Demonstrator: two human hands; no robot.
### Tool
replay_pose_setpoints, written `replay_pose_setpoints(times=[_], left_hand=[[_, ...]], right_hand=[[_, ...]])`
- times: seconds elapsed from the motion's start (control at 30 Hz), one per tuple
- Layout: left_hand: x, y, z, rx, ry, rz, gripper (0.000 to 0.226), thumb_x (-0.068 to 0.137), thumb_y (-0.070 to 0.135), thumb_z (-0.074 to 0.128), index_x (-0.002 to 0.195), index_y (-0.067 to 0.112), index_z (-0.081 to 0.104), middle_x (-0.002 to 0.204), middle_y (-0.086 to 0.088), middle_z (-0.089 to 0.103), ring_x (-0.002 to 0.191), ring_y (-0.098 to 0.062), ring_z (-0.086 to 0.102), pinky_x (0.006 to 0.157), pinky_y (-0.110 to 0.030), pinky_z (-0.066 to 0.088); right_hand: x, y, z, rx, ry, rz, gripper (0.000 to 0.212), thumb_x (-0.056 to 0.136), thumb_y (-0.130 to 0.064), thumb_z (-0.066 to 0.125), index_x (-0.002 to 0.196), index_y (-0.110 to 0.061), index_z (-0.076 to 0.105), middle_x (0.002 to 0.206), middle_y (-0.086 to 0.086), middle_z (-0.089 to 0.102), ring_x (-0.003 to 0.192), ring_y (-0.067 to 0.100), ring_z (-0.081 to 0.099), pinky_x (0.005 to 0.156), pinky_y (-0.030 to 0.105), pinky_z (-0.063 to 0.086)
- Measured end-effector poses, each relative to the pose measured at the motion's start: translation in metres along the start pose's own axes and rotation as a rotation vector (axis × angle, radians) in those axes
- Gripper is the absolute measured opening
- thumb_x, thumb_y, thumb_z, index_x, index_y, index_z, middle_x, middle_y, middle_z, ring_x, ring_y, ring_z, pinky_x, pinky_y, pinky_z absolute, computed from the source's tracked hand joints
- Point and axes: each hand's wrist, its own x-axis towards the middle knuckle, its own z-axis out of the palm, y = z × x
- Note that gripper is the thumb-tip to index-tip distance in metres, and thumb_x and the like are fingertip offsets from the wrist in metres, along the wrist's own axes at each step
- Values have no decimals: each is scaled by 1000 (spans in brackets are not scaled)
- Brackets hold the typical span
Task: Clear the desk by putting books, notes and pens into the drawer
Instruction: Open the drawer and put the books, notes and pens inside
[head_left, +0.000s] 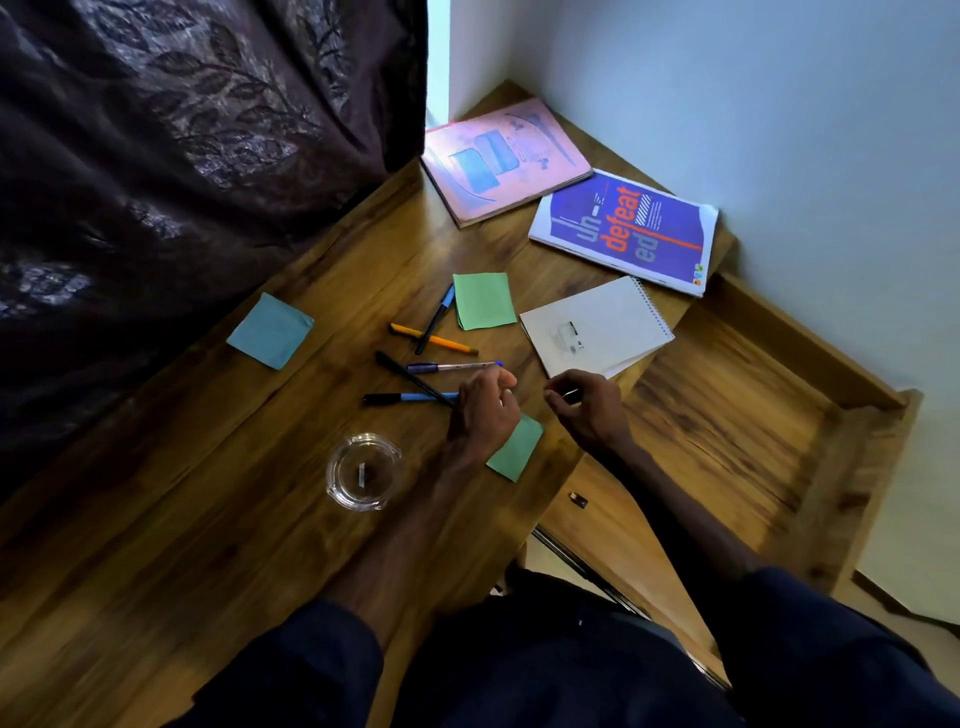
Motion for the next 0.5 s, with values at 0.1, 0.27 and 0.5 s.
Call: replay_pose_setpoints(times=[0.1, 0.27, 0.5], left_hand=[[-1, 1, 5, 18, -26, 1, 20, 89, 10, 56, 103, 15, 68, 108, -4, 71, 103, -20, 64, 92, -40, 55], [-4, 0, 7, 29, -8, -7, 20, 88, 9, 56, 103, 15, 69, 105, -3, 72, 101, -19, 66, 92, -40, 56], [-21, -3, -2, 32, 13, -47, 21, 86, 9, 54, 102, 13, 68, 105, -5, 72, 101, -21, 65, 90, -37, 54]], right_hand=[[0, 2, 0, 7, 2, 6, 14, 91, -23, 71, 99, -12, 74, 94, -2, 75, 80, 8, 69, 69, 23, 59], [-4, 0, 7, 22, -8, 0, 14, 91, -24, 71, 98, -12, 74, 91, -3, 74, 78, 6, 67, 65, 15, 54], [-10, -13, 20, 51, -68, -25, 13, 90, -23, 72, 98, -12, 75, 92, -4, 74, 79, 8, 67, 64, 17, 54]])
